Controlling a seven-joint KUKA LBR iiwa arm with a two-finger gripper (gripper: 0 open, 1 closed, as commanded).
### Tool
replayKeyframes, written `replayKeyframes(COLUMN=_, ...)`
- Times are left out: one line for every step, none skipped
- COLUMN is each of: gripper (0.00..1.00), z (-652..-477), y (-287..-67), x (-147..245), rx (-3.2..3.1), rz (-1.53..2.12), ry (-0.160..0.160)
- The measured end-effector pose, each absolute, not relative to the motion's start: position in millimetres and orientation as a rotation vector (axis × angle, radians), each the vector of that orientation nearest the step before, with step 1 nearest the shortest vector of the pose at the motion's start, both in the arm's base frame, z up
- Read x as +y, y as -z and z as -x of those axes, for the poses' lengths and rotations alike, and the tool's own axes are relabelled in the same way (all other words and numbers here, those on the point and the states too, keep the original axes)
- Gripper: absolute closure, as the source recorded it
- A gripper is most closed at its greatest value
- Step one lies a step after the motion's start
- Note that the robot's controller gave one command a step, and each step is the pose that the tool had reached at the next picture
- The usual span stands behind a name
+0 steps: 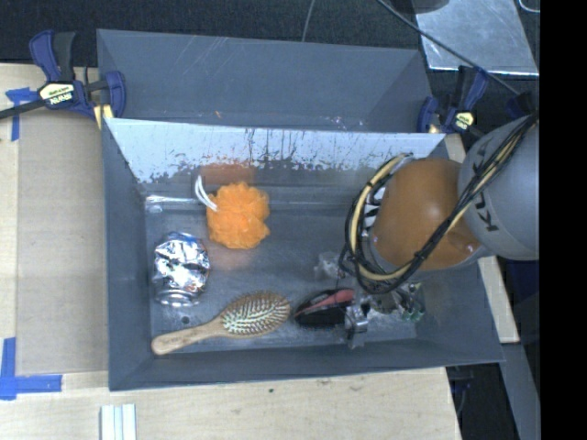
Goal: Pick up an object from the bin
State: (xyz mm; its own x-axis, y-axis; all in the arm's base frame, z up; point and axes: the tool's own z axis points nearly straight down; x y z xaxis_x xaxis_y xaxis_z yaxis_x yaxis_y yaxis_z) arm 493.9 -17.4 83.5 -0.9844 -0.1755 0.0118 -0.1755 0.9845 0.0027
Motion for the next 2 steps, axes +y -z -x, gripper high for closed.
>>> replayKeyframes(gripper=1.00, z=-495.4, y=-85, x=-17, rx=-3.122, rz=-0.277, ry=0.002)
replayKeyframes(gripper=1.00, z=-497.6, y=-117, x=7, rx=-3.077, rz=-0.625, ry=0.003)
